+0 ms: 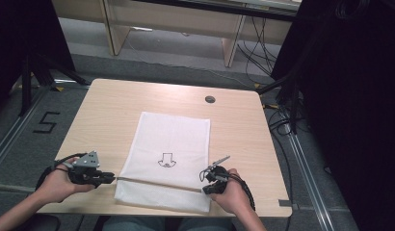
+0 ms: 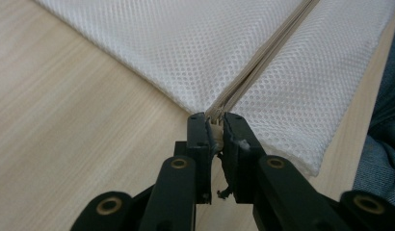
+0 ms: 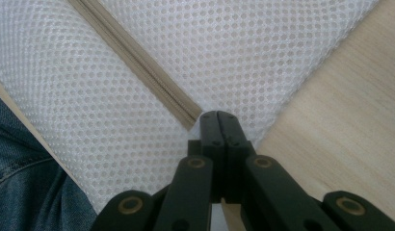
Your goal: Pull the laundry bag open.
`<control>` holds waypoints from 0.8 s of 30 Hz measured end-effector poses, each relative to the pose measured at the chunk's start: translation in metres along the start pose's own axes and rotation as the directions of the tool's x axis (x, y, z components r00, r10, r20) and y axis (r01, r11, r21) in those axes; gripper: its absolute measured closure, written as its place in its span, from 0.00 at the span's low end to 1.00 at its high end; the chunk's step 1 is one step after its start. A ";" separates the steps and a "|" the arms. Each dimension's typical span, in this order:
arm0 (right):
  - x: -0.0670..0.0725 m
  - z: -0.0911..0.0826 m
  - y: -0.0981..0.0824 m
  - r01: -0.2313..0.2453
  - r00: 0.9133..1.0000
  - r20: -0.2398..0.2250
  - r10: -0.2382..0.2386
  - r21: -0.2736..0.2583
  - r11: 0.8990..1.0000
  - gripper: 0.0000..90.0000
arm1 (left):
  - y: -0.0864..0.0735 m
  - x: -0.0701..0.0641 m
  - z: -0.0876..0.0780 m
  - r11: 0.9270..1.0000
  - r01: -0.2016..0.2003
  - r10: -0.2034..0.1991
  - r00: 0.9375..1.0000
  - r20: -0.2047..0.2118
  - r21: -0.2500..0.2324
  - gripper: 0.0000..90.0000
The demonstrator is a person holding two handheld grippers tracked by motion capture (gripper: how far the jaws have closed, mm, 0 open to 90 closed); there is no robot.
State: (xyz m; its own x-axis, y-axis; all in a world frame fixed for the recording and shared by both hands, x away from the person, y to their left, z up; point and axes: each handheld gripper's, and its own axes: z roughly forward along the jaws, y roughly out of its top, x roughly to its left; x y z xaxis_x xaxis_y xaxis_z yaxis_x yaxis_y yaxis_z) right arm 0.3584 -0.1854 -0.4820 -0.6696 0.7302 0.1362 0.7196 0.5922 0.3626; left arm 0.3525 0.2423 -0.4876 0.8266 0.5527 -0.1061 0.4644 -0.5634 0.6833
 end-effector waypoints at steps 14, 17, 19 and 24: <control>0.000 0.000 0.000 0.000 1.000 0.000 0.000 0.002 1.000 1.00 | 0.001 -0.002 0.011 0.997 -0.037 0.039 0.999 -0.025 0.073 0.90; 0.001 0.000 0.001 -0.005 1.000 0.004 0.005 0.009 1.000 1.00 | 0.002 -0.001 0.009 0.997 -0.048 0.050 0.998 -0.041 0.060 0.90; 0.000 0.000 0.001 -0.016 1.000 0.002 0.016 0.007 1.000 1.00 | 0.002 0.000 0.007 0.998 -0.039 0.043 0.997 -0.067 0.049 0.89; -0.003 -0.001 -0.002 -0.067 0.998 -0.023 0.067 -0.003 0.998 1.00 | 0.007 0.005 0.001 0.997 0.020 -0.028 0.995 -0.094 -0.079 0.62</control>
State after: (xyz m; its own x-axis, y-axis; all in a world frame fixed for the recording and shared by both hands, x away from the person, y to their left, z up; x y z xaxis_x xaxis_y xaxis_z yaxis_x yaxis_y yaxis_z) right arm 0.3584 -0.1889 -0.4823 -0.6240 0.7601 0.1812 0.7622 0.5410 0.3555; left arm 0.3598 0.2408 -0.4842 0.7799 0.6233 -0.0565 0.4543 -0.5016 0.7362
